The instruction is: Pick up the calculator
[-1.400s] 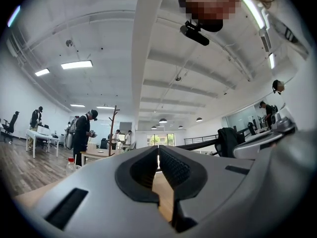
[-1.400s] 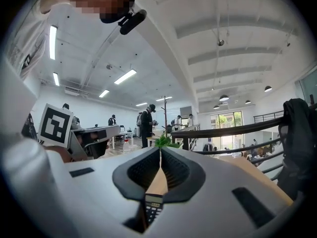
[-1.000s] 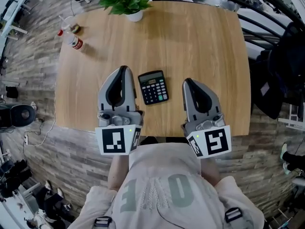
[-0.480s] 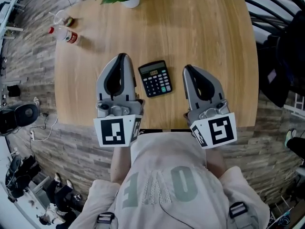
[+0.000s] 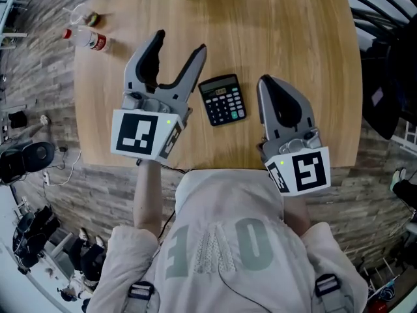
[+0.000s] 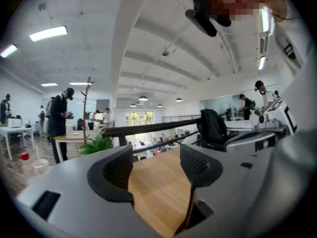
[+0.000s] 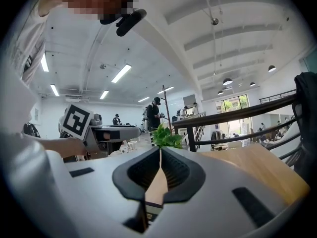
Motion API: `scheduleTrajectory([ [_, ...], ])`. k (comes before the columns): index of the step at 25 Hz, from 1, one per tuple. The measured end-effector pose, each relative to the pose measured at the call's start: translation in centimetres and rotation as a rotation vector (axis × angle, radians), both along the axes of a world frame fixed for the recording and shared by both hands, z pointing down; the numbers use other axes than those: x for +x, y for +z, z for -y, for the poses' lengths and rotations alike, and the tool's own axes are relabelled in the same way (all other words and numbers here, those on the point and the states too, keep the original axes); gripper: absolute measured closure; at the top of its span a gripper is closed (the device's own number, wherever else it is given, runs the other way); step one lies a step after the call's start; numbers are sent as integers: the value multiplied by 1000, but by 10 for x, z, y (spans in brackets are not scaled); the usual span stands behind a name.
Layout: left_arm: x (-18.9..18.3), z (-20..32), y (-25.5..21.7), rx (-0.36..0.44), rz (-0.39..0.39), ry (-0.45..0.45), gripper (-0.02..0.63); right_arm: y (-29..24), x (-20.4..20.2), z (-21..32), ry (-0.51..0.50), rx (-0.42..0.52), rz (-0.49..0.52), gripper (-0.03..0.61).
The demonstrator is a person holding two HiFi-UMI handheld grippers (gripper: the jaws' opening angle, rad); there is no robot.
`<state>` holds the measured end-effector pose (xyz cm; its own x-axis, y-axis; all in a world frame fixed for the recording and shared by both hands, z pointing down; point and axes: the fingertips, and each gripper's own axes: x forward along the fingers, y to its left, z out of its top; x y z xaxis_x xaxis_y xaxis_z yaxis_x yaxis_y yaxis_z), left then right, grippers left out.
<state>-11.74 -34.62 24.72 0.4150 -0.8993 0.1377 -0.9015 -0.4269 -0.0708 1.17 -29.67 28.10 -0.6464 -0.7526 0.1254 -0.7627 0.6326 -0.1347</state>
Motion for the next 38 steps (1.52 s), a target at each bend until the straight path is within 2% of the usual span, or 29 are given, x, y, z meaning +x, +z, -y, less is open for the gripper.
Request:
scheduleTrajectory([
  [5,34,12,66,-286,173,367,333,12,0,6,1,-36,-22,557],
  [9,46,14,117,-469,245,542,333,23,1,15,2,-67,-38,557],
  [12,52,14,151,-617,237,633,333,30,2,25,-3,-76,-50,557],
  [16,63,6,189,-879,150,753,333,41,7,35,-2,-97,-61,557],
  [18,67,-2,204,-975,169,822,333,46,9,40,-1,-113,-58,557],
  [22,69,-26,232,-1137,233,954,333,61,10,45,-22,-151,-61,557],
  [26,68,-47,251,-1269,258,1035,334,72,5,48,-51,-183,-59,557],
  [31,69,-67,261,-1405,223,1119,334,83,0,52,-78,-206,-60,557],
  [38,69,-80,272,-1546,179,1201,334,97,-5,52,-104,-241,-57,557],
])
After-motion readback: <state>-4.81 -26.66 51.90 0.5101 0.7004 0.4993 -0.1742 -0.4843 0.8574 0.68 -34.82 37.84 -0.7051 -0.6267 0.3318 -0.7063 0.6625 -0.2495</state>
